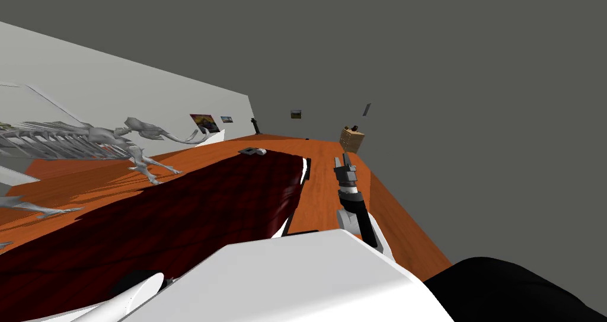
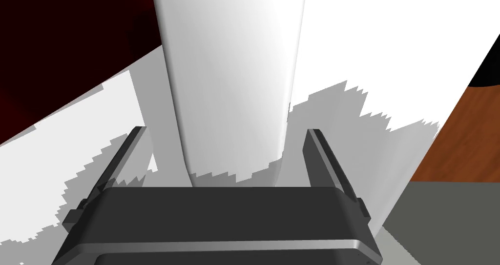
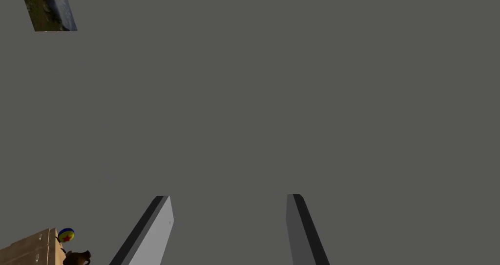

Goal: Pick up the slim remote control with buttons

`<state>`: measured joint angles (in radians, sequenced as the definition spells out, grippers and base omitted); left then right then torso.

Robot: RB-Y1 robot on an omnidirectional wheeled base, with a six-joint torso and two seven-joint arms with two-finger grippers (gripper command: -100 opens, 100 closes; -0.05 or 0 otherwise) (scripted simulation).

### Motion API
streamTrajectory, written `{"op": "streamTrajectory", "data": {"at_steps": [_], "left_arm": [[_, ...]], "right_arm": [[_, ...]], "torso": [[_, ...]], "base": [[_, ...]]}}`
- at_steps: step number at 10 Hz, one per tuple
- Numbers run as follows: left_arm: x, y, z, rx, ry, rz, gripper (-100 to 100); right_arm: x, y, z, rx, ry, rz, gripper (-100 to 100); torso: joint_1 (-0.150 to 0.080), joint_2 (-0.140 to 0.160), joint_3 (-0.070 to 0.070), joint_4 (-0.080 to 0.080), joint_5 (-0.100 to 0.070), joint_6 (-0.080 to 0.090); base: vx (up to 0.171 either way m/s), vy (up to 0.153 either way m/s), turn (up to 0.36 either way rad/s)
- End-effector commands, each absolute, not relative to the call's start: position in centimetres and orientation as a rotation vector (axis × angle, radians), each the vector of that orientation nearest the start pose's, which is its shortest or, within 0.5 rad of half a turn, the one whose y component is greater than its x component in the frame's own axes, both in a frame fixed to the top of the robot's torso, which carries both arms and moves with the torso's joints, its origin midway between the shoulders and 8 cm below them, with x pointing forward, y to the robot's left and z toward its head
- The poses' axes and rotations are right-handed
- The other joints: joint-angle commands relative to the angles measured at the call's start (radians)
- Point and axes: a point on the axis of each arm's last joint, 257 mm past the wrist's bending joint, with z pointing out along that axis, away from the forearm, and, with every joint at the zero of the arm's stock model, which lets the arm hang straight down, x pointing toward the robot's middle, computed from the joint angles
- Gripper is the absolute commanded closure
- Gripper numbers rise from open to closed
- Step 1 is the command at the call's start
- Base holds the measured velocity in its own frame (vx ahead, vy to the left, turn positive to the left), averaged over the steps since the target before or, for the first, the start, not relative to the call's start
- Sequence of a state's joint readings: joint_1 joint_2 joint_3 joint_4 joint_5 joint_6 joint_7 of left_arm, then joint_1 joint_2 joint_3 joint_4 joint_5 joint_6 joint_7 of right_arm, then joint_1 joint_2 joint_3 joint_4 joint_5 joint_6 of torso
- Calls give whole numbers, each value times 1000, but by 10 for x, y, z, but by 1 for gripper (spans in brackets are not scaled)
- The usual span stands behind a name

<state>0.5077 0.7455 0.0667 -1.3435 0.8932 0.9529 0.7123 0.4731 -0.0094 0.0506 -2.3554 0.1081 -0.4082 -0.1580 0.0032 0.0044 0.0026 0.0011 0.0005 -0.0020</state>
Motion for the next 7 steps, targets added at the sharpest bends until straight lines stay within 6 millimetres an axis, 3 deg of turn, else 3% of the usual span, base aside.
{"op": "streamTrajectory", "data": {"at_steps": [1, 2, 6, 7], "left_arm": [[87, 519, -518, -3034, 664, -41, -100], [87, 519, -517, -3035, 659, -42, 100], [87, 518, -518, -3037, 659, -41, 100], [87, 518, -518, -3037, 659, -41, 0]], "right_arm": [[349, -247, 48, 648, 637, 1436, 0], [349, -247, 48, 648, 637, 1436, 0], [349, -247, 48, 648, 637, 1436, 0], [349, -247, 48, 648, 637, 1436, 0]], "torso": [[0, 0, 0, 0, 0, 0], [-1, -2, -1, 0, 0, 0], [0, -5, -3, -1, 0, 0], [0, -5, -3, -1, 0, 0]], "base": [[-21, 10, -3], [-6, 1, 1], [0, 0, 0], [0, 0, 0]]}}
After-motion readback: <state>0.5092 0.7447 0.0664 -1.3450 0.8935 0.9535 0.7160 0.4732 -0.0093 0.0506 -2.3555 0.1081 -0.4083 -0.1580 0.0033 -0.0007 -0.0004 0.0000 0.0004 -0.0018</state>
